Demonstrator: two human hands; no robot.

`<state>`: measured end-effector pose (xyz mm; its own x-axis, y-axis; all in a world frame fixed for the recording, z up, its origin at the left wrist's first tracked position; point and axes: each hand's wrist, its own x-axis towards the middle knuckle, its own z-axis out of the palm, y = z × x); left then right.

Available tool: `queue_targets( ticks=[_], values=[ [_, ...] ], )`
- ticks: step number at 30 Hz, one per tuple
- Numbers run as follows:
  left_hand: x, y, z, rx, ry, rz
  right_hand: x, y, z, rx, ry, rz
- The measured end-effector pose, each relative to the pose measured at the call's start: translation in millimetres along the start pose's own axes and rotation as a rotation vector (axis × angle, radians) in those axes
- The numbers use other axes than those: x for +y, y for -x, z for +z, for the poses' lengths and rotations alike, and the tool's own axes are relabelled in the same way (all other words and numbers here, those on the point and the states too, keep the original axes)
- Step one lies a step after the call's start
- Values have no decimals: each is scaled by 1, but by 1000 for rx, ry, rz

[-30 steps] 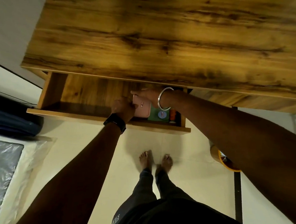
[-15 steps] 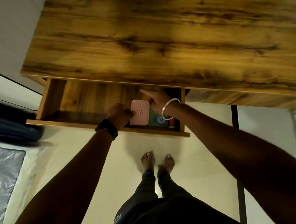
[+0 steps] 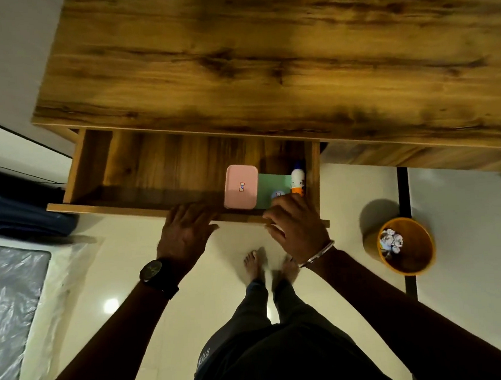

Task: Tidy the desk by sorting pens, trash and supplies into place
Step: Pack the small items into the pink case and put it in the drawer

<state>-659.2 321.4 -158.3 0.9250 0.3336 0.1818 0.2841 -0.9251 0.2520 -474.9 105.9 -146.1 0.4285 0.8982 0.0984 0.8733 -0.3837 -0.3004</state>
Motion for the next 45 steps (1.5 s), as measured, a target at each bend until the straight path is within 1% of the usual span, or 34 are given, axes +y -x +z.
queue_targets(
  ticks=[1, 3, 5, 6, 7, 9, 11, 16, 19, 22, 24, 27, 29, 33, 41, 45],
  values=[
    [-4, -3, -1, 13, -22, -18, 1, -2, 0, 39, 25, 36],
    [-13, -13, -5, -23, -66, -64, 10, -10, -4, 104, 52, 122],
    [-19, -21, -7, -66, -101, -43, 22, -21, -10, 125, 7, 133],
    [-21, -24, -7, -76, -116, -16, 25, -26, -13, 88, -6, 112],
    [-23, -27, -7, -82, -130, 8, 26, -30, -16, 16, 19, 88],
    [-24, -38, -8, -91, -153, 27, 24, -38, -20, -150, 128, 69],
    [-25, -51, -12, -121, -166, 12, 23, -45, -19, -225, 213, 94],
    [-36, -91, -16, -219, -207, 49, 44, -75, -24, -203, 260, 219],
    [-42, -115, -17, -288, -246, 81, 54, -93, -26, -243, 279, 240],
    [-48, -138, -18, -357, -234, 64, 61, -105, -24, -260, 282, 270],
    [-52, -149, -18, -378, -217, 66, 64, -112, -25, -240, 289, 273],
    [-53, -163, -21, -391, -206, 76, 67, -119, -26, -168, 277, 268],
    [-49, -168, -24, -387, -212, 60, 68, -123, -25, -117, 262, 273],
    [-41, -173, -26, -326, -190, -1, 68, -130, -22, -43, 258, 314],
    [-33, -188, -15, -192, -199, -22, 69, -148, -20, 12, 312, 357],
    [-34, -197, -11, -169, -233, -27, 69, -156, -20, 31, 311, 374]
  ],
)
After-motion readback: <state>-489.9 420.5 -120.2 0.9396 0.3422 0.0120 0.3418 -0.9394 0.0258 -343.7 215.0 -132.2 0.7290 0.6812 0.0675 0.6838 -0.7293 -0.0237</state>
